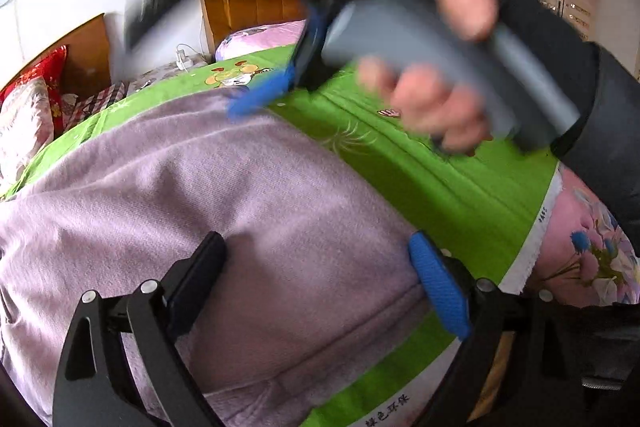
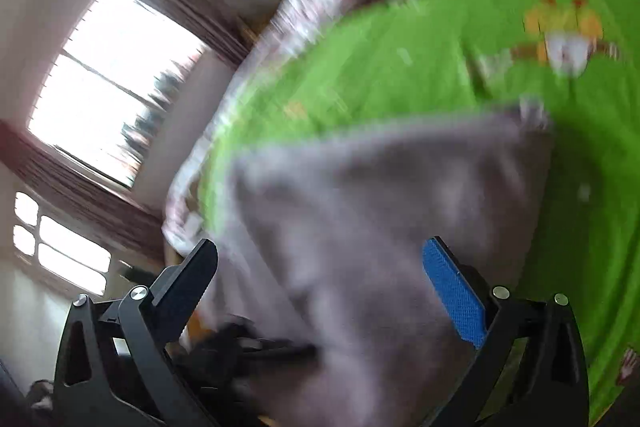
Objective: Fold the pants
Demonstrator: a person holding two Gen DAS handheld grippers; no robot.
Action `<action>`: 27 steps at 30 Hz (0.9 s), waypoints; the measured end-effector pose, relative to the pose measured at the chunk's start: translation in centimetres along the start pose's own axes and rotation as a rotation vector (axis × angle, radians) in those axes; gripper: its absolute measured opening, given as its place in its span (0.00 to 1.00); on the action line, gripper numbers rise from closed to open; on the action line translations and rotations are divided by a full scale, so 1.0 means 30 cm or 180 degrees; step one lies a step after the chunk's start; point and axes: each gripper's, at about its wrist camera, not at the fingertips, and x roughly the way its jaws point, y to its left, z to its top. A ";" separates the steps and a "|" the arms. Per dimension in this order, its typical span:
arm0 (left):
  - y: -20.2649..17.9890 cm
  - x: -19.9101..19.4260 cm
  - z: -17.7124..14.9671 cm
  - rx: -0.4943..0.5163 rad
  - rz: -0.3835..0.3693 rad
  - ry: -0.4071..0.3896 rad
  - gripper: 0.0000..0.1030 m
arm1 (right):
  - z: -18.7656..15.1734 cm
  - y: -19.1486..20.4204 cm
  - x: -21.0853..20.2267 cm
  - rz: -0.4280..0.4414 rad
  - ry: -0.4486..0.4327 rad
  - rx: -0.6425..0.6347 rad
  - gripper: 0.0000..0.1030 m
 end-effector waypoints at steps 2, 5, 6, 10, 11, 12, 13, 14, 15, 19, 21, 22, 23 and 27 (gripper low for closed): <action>-0.013 0.004 -0.001 -0.0003 0.0032 0.0020 0.90 | 0.051 -0.045 0.018 0.0078 -0.0222 -0.0106 0.95; -0.018 0.003 -0.004 -0.0003 0.0055 0.0018 0.90 | 0.148 -0.158 0.011 -0.0189 -0.0443 0.0361 0.96; -0.017 -0.010 -0.005 -0.0008 0.0035 0.0024 0.90 | 0.160 -0.159 -0.004 -0.0143 -0.0506 0.0492 0.96; 0.054 -0.190 -0.006 -0.0234 -0.0052 -0.0284 0.86 | 0.148 0.019 -0.042 0.0108 -0.0564 0.0102 0.96; 0.095 -0.227 -0.011 -0.0344 -0.0071 -0.0336 0.86 | 0.144 0.054 -0.035 0.0161 -0.0510 0.0012 0.96; 0.162 -0.257 -0.021 -0.0523 -0.0029 -0.0351 0.86 | 0.136 0.108 -0.012 0.0248 -0.0415 -0.0110 0.96; 0.209 -0.267 -0.032 -0.0633 0.0088 -0.0351 0.86 | 0.142 0.128 0.010 0.0356 -0.0324 -0.0149 0.96; 0.268 -0.269 -0.050 -0.0762 0.0240 -0.0316 0.86 | 0.139 0.151 0.030 0.0485 -0.0206 -0.0155 0.96; 0.311 -0.265 -0.063 -0.0875 0.0321 -0.0250 0.86 | 0.127 0.184 0.071 0.0604 -0.0056 -0.0153 0.96; 0.429 -0.222 -0.133 -0.1094 0.0306 -0.0062 0.85 | 0.118 0.282 0.280 0.0116 0.0348 -0.0505 0.96; 0.397 -0.200 -0.123 -0.0966 0.0480 0.0048 0.86 | 0.167 0.222 0.354 -0.0059 0.0356 -0.0340 0.94; 0.390 -0.192 -0.119 -0.0963 0.0523 0.0067 0.86 | 0.187 0.207 0.352 0.0017 0.0280 -0.0233 0.94; 0.391 -0.188 -0.118 -0.0994 0.0516 0.0068 0.88 | 0.206 0.205 0.338 -0.0007 0.0188 -0.0163 0.94; 0.389 -0.187 -0.132 -0.1008 0.0515 0.0057 0.88 | 0.227 0.260 0.239 -0.0184 -0.0290 -0.0160 0.96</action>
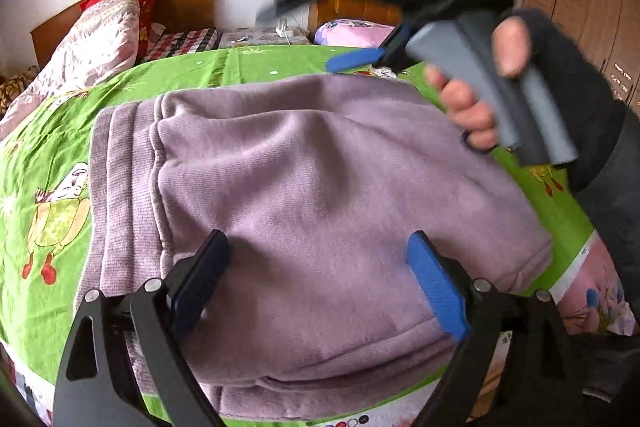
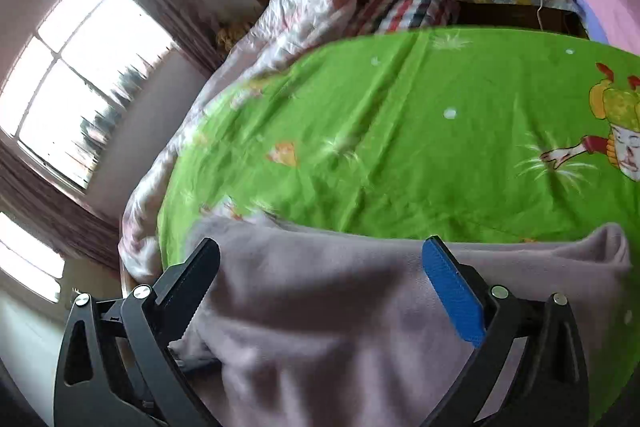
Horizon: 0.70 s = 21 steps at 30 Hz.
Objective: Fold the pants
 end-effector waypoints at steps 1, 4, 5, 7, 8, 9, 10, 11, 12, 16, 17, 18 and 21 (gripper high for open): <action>0.004 -0.007 -0.004 -0.0002 0.0002 -0.0012 0.89 | -0.001 0.016 0.003 0.0223 0.0032 -0.0012 0.96; -0.005 -0.002 -0.011 0.0018 0.0025 -0.0037 0.91 | -0.039 0.110 0.054 0.0520 0.0298 -0.0241 0.96; -0.011 -0.001 -0.011 0.0027 0.0035 -0.0043 0.91 | -0.050 0.119 0.104 0.0462 0.0468 -0.0310 0.96; -0.011 -0.006 -0.003 0.0013 0.0024 -0.0054 0.91 | -0.061 0.101 0.170 0.0017 0.0630 -0.0327 0.96; -0.012 -0.018 0.004 -0.0015 0.0020 -0.0071 0.88 | -0.059 0.086 0.182 -0.0124 0.0593 -0.0275 0.96; -0.014 -0.040 0.011 -0.0058 -0.0012 -0.0093 0.87 | -0.059 0.072 0.167 -0.0033 0.0527 -0.0211 0.96; -0.008 -0.078 0.027 -0.0120 -0.0142 -0.0149 0.87 | -0.055 0.077 0.135 0.0073 0.0378 -0.0200 0.96; 0.001 -0.115 0.044 -0.0158 -0.0248 -0.0229 0.88 | -0.055 0.088 0.106 0.0040 0.0247 -0.0267 0.96; 0.015 -0.151 0.068 -0.0189 -0.0294 -0.0324 0.88 | -0.059 0.116 0.055 -0.0168 0.0050 -0.0463 0.96; 0.151 -0.187 0.197 -0.0522 -0.0481 -0.0451 0.88 | -0.097 0.175 -0.093 -0.0756 -0.0348 -0.1201 0.96; 0.186 -0.162 0.222 -0.0628 -0.0577 -0.0401 0.88 | -0.111 0.182 -0.117 -0.0747 -0.0337 -0.1330 0.96; 0.218 -0.129 0.240 -0.0729 -0.0668 -0.0328 0.88 | -0.128 0.188 -0.129 -0.0698 -0.0257 -0.1536 0.96; 0.267 0.006 0.255 -0.0910 -0.0977 0.0062 0.88 | -0.188 0.151 -0.141 -0.0622 0.0101 -0.2015 0.96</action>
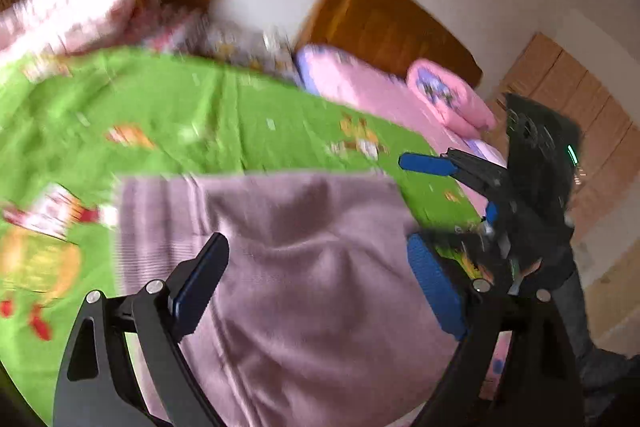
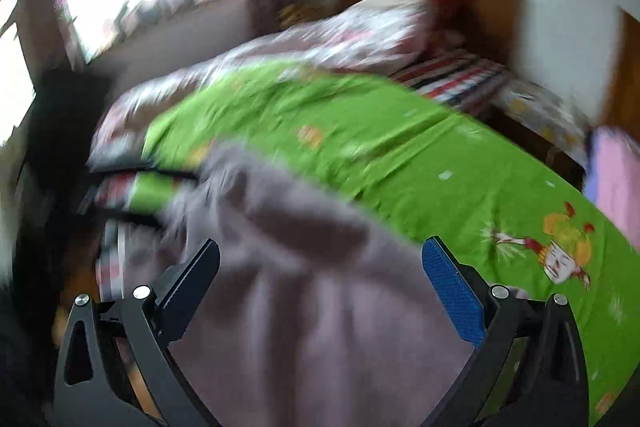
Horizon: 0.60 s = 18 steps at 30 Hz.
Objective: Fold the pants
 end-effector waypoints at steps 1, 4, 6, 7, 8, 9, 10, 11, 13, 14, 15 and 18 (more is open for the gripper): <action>0.020 0.046 -0.002 -0.0041 0.0031 0.0127 0.88 | -0.062 -0.009 0.025 0.0140 0.0178 -0.0189 0.96; 0.083 0.089 -0.021 -0.0134 -0.0025 0.0201 0.88 | -0.191 -0.025 0.090 0.0117 0.0702 -0.0530 0.95; 0.088 0.077 -0.036 -0.0040 -0.0028 0.0180 0.79 | -0.243 -0.060 0.022 0.0258 0.0436 -0.0525 0.95; 0.090 0.075 -0.044 -0.0003 -0.0036 0.0175 0.78 | -0.267 -0.082 -0.009 0.0232 0.0366 -0.0454 0.95; 0.094 0.073 -0.043 -0.0003 -0.0060 0.0170 0.78 | -0.283 -0.090 -0.024 0.0201 0.0345 -0.0424 0.95; 0.096 0.072 -0.042 -0.0015 -0.0077 0.0179 0.78 | -0.298 -0.093 -0.032 0.0158 0.0335 -0.0419 0.94; 0.097 0.073 -0.037 0.0003 -0.0060 0.0189 0.78 | -0.308 -0.091 -0.043 0.0090 0.0332 -0.0418 0.94; 0.106 0.077 -0.026 0.0020 -0.0038 0.0192 0.78 | -0.313 -0.090 -0.058 0.0008 0.0353 -0.0395 0.94; 0.083 0.055 -0.039 0.0064 0.0133 0.0139 0.78 | -0.304 -0.094 -0.078 -0.0191 0.0402 -0.0331 0.94; 0.064 0.040 -0.046 0.0071 0.0243 0.0109 0.78 | -0.297 -0.080 -0.097 -0.0326 0.0396 -0.0294 0.94; 0.041 0.018 -0.060 0.0089 0.0364 0.0061 0.79 | -0.286 -0.053 -0.121 -0.0367 0.0308 -0.0302 0.94; -0.078 -0.099 -0.122 0.0333 0.0349 -0.0275 0.87 | -0.272 0.053 -0.173 -0.0025 -0.0054 -0.0522 0.95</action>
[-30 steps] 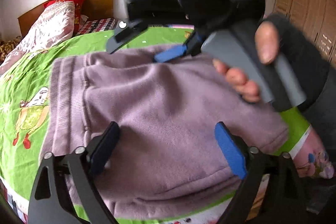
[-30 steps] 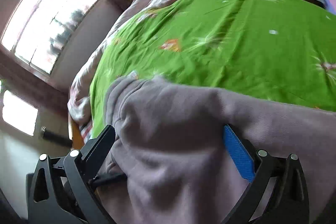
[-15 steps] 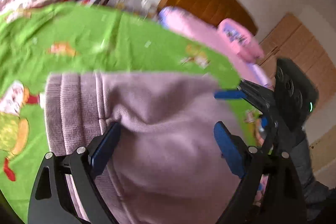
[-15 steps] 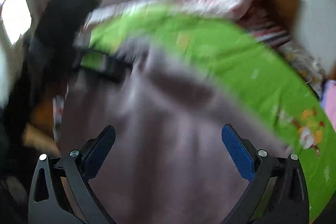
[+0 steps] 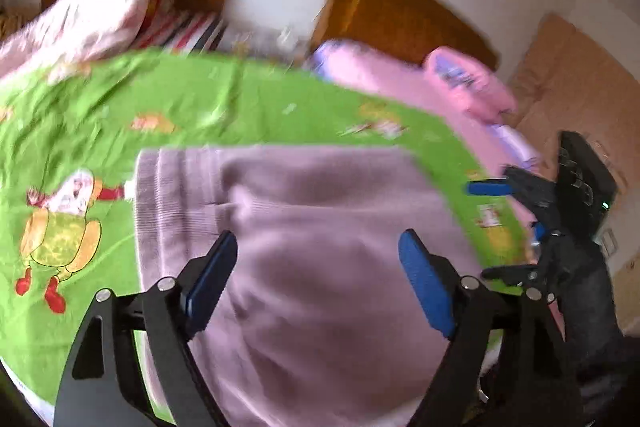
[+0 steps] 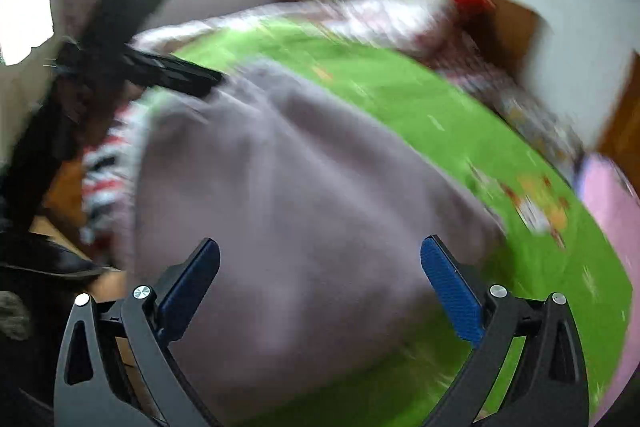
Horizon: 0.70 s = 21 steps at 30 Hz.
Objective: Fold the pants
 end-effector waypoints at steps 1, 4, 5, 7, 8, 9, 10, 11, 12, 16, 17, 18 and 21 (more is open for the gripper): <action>-0.030 -0.029 -0.025 0.0067 -0.0116 -0.0044 0.89 | 0.013 0.037 -0.007 0.0116 -0.0056 -0.0065 0.95; -0.054 0.008 -0.097 0.0264 -0.0056 0.0226 0.89 | 0.015 0.109 0.037 0.0535 -0.0016 -0.0239 0.95; -0.043 0.036 -0.118 0.0304 -0.0011 0.0336 0.89 | 0.010 0.111 0.072 0.0603 0.0077 -0.0238 0.95; -0.008 0.067 -0.153 0.0405 0.0081 0.0442 0.81 | -0.055 0.097 0.163 0.0659 0.0493 -0.0128 0.96; 0.007 0.063 -0.154 0.0408 0.0061 0.0444 0.71 | -0.086 0.089 0.156 0.0704 0.0394 -0.0163 0.96; 0.031 0.053 -0.147 0.0318 0.0005 0.0441 0.65 | -0.107 0.076 0.139 0.0773 0.0271 -0.0169 0.96; 0.065 0.043 -0.138 0.0151 -0.0099 0.0443 0.63 | -0.127 0.041 0.120 0.0845 0.0204 0.0015 0.95; 0.086 0.039 -0.132 0.0076 -0.0162 0.0451 0.59 | -0.134 0.021 0.105 0.0859 0.0178 0.0152 0.95; 0.094 0.038 -0.128 0.0076 -0.0175 0.0456 0.59 | -0.139 0.013 0.091 0.0825 0.0179 0.0248 0.95; 0.018 0.012 -0.104 0.0137 0.0057 0.0442 0.71 | -0.121 0.064 0.010 0.0589 0.0162 0.0193 0.95; -0.030 -0.011 -0.086 0.0215 -0.0051 0.0324 0.76 | -0.101 0.080 -0.015 0.0596 0.0046 0.0133 0.95; -0.065 -0.023 -0.070 0.0266 -0.0142 0.0255 0.80 | -0.079 0.083 -0.034 0.0604 -0.0087 0.0098 0.95; -0.140 0.031 -0.019 0.0435 -0.0041 0.0279 0.86 | 0.011 0.009 -0.041 0.0689 -0.0478 0.0329 0.96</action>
